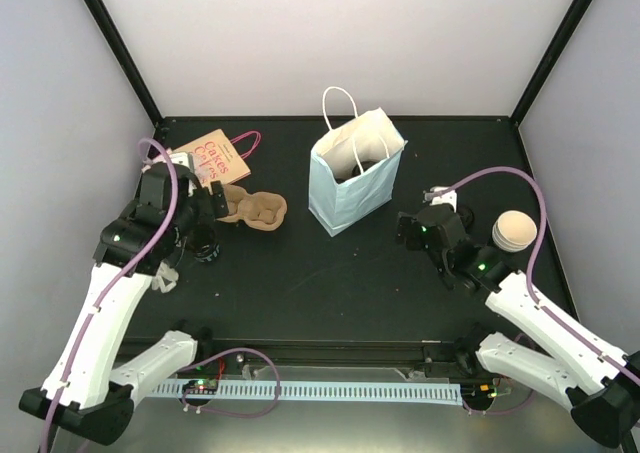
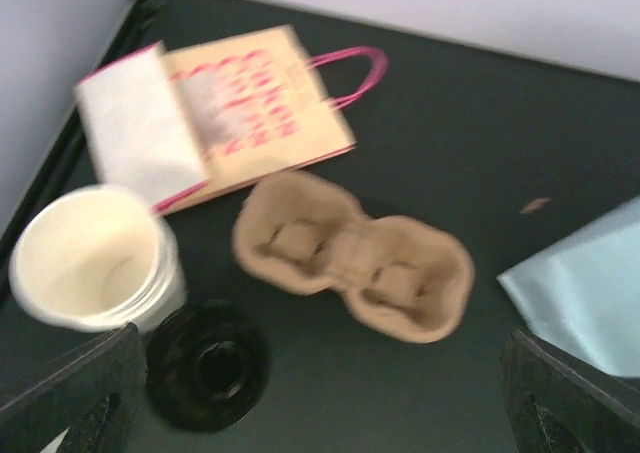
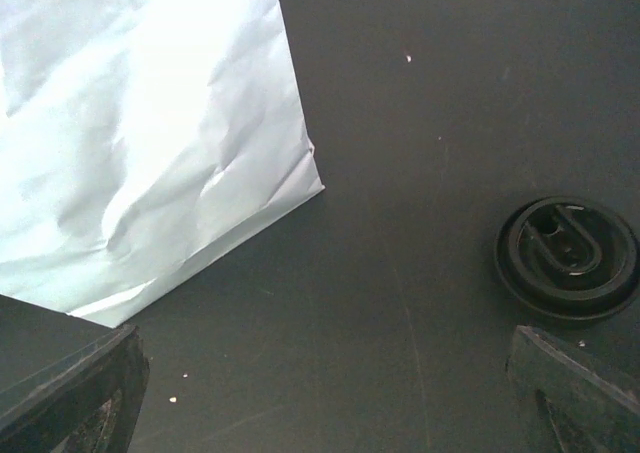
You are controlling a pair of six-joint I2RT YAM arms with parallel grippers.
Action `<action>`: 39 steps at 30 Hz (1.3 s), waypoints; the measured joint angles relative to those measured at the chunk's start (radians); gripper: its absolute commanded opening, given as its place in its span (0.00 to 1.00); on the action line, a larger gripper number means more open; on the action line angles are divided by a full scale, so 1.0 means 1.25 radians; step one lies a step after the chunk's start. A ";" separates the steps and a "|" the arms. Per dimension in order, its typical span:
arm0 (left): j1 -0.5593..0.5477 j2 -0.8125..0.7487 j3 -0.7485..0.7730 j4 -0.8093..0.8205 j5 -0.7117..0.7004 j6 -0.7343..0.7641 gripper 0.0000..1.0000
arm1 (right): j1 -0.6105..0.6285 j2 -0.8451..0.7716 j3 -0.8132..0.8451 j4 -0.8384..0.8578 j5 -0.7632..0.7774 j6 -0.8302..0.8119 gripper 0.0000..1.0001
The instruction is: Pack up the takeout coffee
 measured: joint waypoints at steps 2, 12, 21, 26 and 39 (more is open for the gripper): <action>0.014 0.014 0.000 -0.042 -0.050 -0.046 0.97 | 0.000 0.008 -0.017 0.017 -0.007 0.003 1.00; 0.027 0.051 0.004 -0.255 -0.241 -0.263 0.99 | -0.001 0.014 -0.124 0.076 -0.017 0.033 1.00; 0.027 -0.013 -0.012 -0.298 -0.259 -0.263 0.97 | -0.001 0.014 -0.208 0.151 -0.033 0.048 1.00; 0.027 -0.005 -0.012 -0.319 -0.278 -0.259 0.77 | -0.001 0.017 -0.213 0.155 -0.024 0.051 1.00; 0.092 -0.012 -0.075 -0.338 -0.296 -0.279 0.65 | -0.001 -0.029 -0.232 0.174 -0.020 0.056 1.00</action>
